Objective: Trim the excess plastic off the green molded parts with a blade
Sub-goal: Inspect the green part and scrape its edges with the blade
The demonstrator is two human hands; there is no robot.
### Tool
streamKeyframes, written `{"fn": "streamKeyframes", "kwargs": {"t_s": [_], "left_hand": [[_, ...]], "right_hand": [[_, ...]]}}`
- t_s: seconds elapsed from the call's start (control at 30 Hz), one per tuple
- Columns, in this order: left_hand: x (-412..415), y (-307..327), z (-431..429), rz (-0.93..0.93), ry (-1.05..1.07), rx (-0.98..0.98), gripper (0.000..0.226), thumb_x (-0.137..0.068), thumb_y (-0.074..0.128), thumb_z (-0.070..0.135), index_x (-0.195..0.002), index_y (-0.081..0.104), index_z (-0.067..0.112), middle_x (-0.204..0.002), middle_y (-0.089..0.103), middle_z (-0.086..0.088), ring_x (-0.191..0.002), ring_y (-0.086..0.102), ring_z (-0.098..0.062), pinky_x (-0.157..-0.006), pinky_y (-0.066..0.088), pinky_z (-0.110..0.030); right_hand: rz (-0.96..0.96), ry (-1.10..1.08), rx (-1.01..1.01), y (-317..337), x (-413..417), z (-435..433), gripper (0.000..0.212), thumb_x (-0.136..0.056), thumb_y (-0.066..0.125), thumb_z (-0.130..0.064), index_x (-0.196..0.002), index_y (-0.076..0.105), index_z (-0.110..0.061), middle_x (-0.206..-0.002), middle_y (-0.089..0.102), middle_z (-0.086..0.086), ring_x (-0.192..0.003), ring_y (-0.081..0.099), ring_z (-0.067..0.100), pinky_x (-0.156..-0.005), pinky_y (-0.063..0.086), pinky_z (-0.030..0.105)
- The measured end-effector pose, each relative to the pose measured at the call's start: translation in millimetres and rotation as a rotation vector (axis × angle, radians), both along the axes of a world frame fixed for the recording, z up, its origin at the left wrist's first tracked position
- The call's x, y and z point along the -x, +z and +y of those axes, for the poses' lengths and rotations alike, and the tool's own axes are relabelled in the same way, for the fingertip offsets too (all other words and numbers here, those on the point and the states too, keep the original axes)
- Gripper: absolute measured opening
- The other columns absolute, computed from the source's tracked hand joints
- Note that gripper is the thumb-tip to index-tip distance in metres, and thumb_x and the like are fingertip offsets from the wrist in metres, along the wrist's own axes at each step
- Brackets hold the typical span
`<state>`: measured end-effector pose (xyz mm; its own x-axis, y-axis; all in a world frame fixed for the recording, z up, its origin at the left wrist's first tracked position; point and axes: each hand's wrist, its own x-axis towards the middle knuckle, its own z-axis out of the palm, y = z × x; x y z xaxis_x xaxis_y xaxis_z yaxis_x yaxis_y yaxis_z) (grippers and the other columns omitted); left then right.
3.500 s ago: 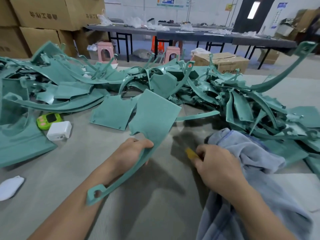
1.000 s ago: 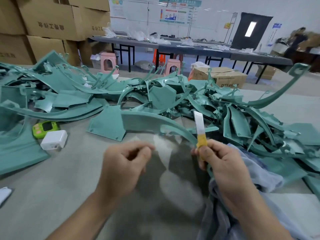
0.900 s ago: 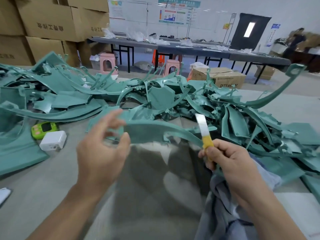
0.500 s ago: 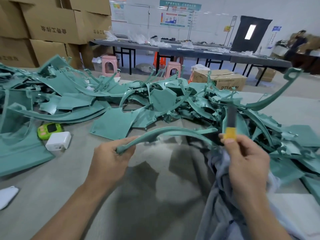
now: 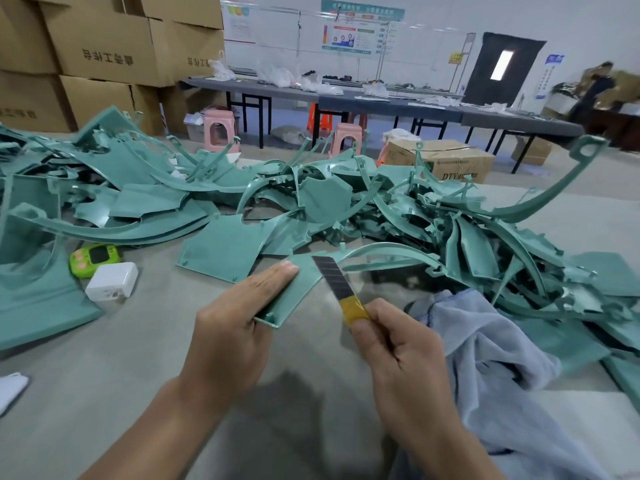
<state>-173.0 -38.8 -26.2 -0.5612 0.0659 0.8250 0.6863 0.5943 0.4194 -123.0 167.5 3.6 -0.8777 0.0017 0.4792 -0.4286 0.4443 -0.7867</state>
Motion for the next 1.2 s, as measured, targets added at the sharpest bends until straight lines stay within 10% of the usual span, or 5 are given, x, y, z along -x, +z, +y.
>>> {"fn": "streamKeyframes", "kwargs": {"t_s": [0.3, 0.6, 0.9, 1.2], "left_hand": [[0.1, 4.2, -0.1, 0.025, 0.048, 0.042, 0.057, -0.077, 0.059, -0.014, -0.129, 0.067, 0.010, -0.133, 0.063, 0.009, -0.127, 0.057, 0.001, -0.110, 0.041, -0.018], [-0.2, 3.7, -1.2, 0.057, 0.013, 0.064, 0.057, -0.080, 0.061, -0.015, -0.131, 0.065, 0.011, -0.135, 0.063, 0.007, -0.127, 0.060, -0.007, -0.109, 0.047, -0.029], [6.0, -1.1, -4.1, 0.015, 0.021, 0.076, 0.054, -0.080, 0.053, -0.011, -0.126, 0.070, 0.011, -0.133, 0.066, 0.007, -0.126, 0.061, -0.007, -0.110, 0.046, -0.029], [3.3, -2.6, -3.9, 0.010, -0.036, 0.042, 0.063, -0.077, 0.061, -0.012, -0.131, 0.067, 0.020, -0.139, 0.058, 0.026, -0.125, 0.060, -0.002, -0.110, 0.042, -0.021]], "right_hand": [[-0.079, -0.517, -0.062, -3.6, 24.9, 32.0, 0.036, -0.100, 0.058, -0.020, -0.066, 0.049, -0.015, -0.064, 0.055, -0.001, -0.053, 0.042, 0.011, -0.051, 0.034, 0.020], [0.049, 0.012, 0.013, 4.7, 0.3, 3.6, 0.025, -0.094, 0.059, -0.031, -0.073, 0.054, -0.018, -0.060, 0.041, -0.007, -0.055, 0.035, 0.002, -0.051, 0.027, 0.016], [-0.209, -0.610, 0.068, 1.3, 40.7, 57.0, 0.041, -0.093, 0.054, -0.009, -0.058, 0.033, -0.010, -0.048, 0.033, -0.002, -0.052, 0.028, 0.017, -0.050, 0.021, 0.034], [-0.005, -0.176, 0.086, 1.4, 15.5, 12.6, 0.031, -0.097, 0.054, -0.030, -0.069, 0.052, -0.017, -0.056, 0.042, -0.006, -0.053, 0.035, 0.006, -0.050, 0.028, 0.024]]}}
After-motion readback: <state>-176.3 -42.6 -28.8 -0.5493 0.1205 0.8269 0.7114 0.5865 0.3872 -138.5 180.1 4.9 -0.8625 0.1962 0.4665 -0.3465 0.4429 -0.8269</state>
